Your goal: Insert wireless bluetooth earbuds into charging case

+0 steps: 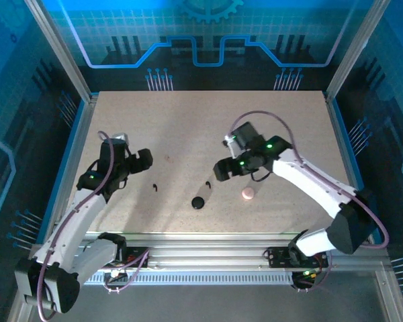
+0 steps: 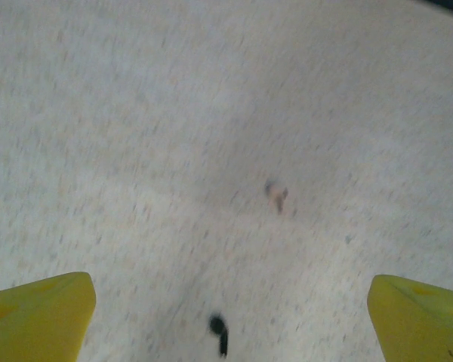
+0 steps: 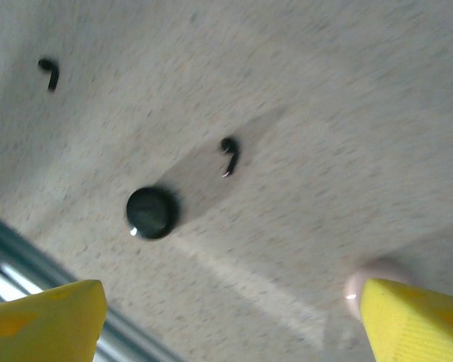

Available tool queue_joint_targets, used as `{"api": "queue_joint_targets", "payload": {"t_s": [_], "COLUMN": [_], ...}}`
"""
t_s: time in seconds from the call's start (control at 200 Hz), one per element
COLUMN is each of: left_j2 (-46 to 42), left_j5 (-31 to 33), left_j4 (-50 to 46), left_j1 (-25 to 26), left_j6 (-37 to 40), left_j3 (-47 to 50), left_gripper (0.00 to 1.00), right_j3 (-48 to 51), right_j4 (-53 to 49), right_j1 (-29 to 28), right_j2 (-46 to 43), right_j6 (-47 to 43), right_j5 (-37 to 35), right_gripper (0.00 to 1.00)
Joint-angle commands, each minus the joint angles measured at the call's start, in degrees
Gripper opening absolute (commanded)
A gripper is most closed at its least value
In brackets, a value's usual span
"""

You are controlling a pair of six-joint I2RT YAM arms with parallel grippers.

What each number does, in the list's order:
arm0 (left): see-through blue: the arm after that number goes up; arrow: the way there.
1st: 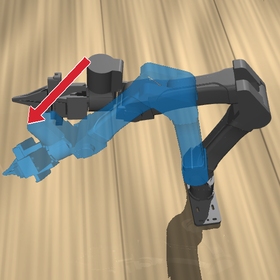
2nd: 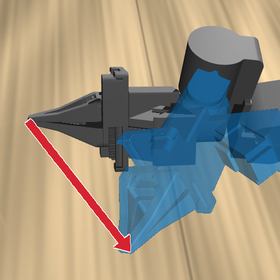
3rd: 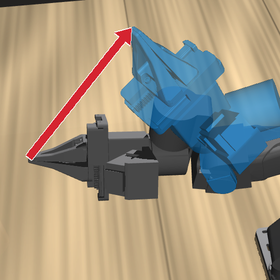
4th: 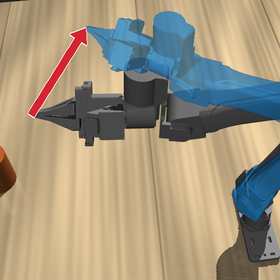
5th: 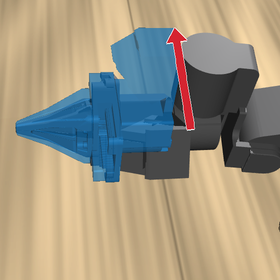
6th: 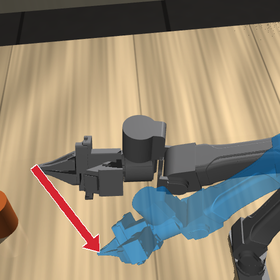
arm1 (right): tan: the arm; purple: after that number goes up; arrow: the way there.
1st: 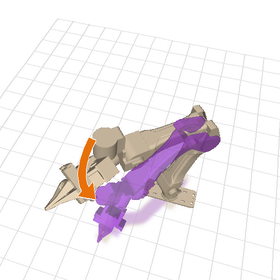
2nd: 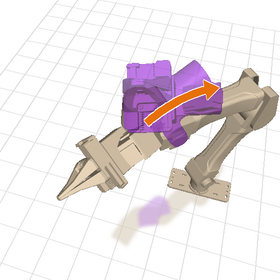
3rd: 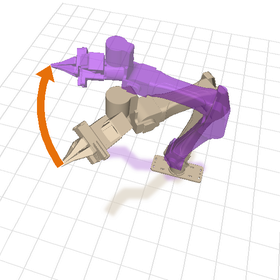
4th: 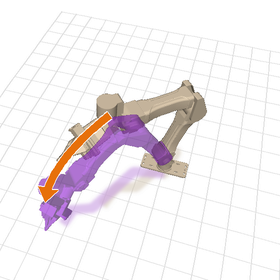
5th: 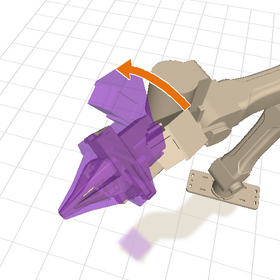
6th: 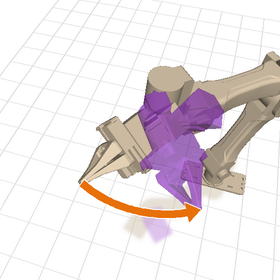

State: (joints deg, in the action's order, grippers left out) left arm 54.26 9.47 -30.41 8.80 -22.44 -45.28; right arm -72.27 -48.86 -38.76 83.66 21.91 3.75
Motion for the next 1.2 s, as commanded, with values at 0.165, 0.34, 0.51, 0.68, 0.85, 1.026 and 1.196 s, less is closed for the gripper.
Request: {"api": "queue_joint_targets", "payload": {"t_s": [0.165, 0.34, 0.51, 0.68, 0.85, 1.026, 1.196], "left_j2": [-0.8, -2.2, -2.1, -2.8, -3.6, -3.8, -3.8], "left_j5": [-8.8, -11.2, -14.5, -14.5, -14.2, -14.2, -14.3], "left_j4": [-11.2, -11.7, -10.8, -10.5, -10.7, -10.9, -10.6], "left_j1": [-7.4, -11.0, -13.9, -14.0, -14.1, -14.0, -14.1], "left_j6": [-8.2, -8.9, -9.1, -9.1, -8.8, -8.5, -8.6], "left_j3": [2.0, 2.8, 3.5, 4.0, 4.0, 3.9, 4.1], "left_gripper": [0.95, 0.95, 0.95, 0.95, 0.95, 0.95, 0.96], "right_j3": [-10.7, -17.9, -21.1, -22.7, -22.5, -21.8, -21.0], "right_j4": [-9.9, -13.4, -12.8, -13.0, -11.5, -9.8, -8.5], "right_j1": [-13.6, -17.8, -18.7, -18.6, -18.0, -17.5, -17.0], "right_j2": [14.9, 25.0, 31.1, 35.2, 37.2, 38.2, 39.1], "right_j6": [4.5, 3.4, 5.0, 5.6, 5.7, 5.7, 6.0], "right_j5": [-1.4, -4.6, -4.4, -7.3, -6.6, -5.1, -4.3], "right_gripper": [0.8, 0.77, 0.77, 0.73, 0.72, 0.7, 0.66]}}
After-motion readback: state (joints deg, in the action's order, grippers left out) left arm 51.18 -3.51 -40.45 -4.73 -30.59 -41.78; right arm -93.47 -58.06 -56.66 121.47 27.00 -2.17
